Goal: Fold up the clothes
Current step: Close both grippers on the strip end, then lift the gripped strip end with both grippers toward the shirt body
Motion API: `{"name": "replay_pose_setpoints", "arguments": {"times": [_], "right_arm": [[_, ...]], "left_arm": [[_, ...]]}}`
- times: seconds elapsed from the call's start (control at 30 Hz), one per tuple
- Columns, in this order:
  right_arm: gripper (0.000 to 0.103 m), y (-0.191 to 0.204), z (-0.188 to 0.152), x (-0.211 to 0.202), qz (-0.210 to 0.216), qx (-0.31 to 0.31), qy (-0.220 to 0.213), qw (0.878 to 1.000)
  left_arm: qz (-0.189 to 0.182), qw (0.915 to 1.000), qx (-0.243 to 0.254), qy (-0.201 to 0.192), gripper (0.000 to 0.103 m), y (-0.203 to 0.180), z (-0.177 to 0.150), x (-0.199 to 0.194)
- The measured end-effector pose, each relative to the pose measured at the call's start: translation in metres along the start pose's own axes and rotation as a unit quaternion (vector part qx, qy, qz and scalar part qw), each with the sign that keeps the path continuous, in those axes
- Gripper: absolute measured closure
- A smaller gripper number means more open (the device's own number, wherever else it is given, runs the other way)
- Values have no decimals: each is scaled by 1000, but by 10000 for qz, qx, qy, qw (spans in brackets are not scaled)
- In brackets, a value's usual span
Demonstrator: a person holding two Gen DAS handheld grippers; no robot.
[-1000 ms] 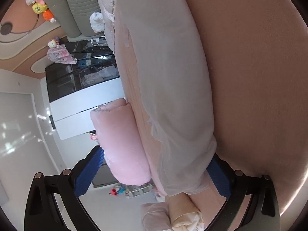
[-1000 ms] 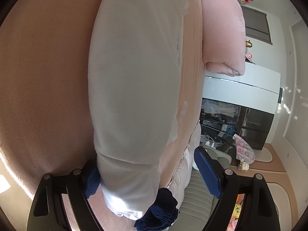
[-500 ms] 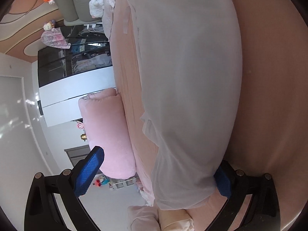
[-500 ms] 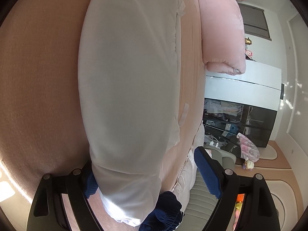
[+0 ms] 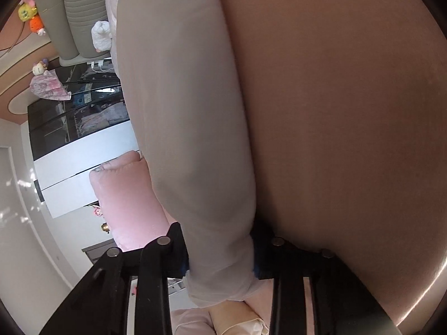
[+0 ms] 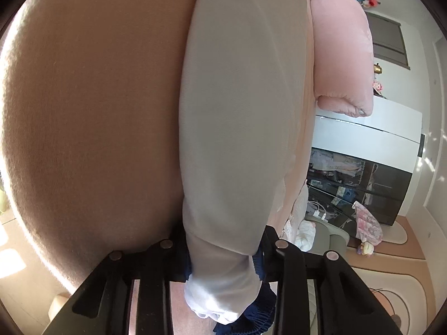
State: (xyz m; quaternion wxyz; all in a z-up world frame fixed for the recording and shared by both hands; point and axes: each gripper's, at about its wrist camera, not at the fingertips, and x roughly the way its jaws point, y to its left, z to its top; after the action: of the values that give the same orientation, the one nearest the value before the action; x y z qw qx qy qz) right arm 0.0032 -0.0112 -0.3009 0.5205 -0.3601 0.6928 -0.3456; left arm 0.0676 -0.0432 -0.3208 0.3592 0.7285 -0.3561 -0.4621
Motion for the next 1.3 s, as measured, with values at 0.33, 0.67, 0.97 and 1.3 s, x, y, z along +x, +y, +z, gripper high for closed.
{"name": "replay_pose_setpoints", "arguments": {"times": [0.33, 0.67, 0.97, 1.3], "right_arm": [[74, -1, -7, -5, 39, 32, -264, 9996], [77, 11, -20, -23, -238, -396, -547, 9974], [77, 25, -27, -46, -200, -478, -575, 9970], [77, 28, -32, -56, -229, -526, -623, 9964]], "left_arm": [[202, 9998, 59, 75, 82, -8, 1, -11], [177, 9995, 249, -80, 82, -25, -12, -49], [226, 9987, 451, -94, 81, -44, -15, -69], [77, 9987, 490, -71, 80, -51, -20, -81]]}}
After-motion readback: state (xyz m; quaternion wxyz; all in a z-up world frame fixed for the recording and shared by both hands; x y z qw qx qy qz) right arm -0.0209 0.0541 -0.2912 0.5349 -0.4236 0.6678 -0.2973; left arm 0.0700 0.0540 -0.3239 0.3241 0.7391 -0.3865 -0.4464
